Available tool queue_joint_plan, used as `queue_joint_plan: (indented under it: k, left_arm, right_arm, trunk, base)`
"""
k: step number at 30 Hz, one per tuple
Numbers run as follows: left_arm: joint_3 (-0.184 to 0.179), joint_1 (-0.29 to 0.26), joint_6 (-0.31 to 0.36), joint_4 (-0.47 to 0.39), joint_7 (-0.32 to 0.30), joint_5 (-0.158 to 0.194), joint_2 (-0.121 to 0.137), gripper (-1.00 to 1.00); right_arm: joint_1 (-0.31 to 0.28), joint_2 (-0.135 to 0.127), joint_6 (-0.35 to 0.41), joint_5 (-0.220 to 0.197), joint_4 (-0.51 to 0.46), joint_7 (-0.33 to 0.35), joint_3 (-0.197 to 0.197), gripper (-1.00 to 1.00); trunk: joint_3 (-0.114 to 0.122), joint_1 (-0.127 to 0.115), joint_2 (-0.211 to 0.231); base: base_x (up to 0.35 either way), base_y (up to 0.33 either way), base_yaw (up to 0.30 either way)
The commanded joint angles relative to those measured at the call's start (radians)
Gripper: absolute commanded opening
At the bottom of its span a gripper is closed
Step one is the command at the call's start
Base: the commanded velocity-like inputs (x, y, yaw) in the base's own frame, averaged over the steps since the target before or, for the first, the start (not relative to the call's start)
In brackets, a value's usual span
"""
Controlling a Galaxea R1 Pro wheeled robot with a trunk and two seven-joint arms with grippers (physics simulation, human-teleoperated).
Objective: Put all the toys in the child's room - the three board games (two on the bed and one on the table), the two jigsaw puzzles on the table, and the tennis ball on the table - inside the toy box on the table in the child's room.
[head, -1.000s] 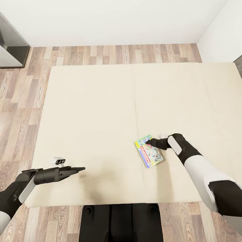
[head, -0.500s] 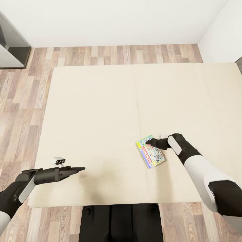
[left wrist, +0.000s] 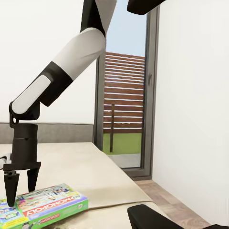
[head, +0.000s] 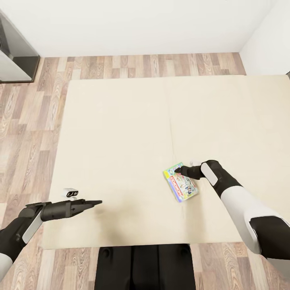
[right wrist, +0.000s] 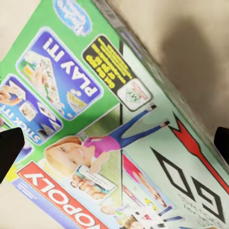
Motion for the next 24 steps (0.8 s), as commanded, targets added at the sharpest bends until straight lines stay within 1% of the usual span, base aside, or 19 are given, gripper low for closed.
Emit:
queue_joint_plan:
  k: [1,13,24]
  left_arm:
    - [-0.004,-0.001,0.011,0.0,-0.002,0.006,0.001,1.0]
    - [-0.004,-0.001,0.011,0.0,-0.002,0.006,0.002,1.0]
    - [-0.004,-0.001,0.011,0.0,-0.002,0.006,0.003,1.0]
  right_arm:
    - [0.0,-0.001,0.003,0.006,-0.001,0.006,0.004,1.0]
    - [0.0,-0.001,0.003,0.006,-0.001,0.006,0.004,1.0]
    - [0.0,-0.001,0.003,0.006,-0.001,0.006,0.004,1.0]
  trunk:
    - [-0.001,0.001,-0.002]
    - [-0.001,0.001,-0.002]
    - [-0.001,0.001,-0.002]
  base:
    - [0.0,0.174,0.0]
    - [0.0,0.169,0.0]
    - [0.0,0.028,0.0]
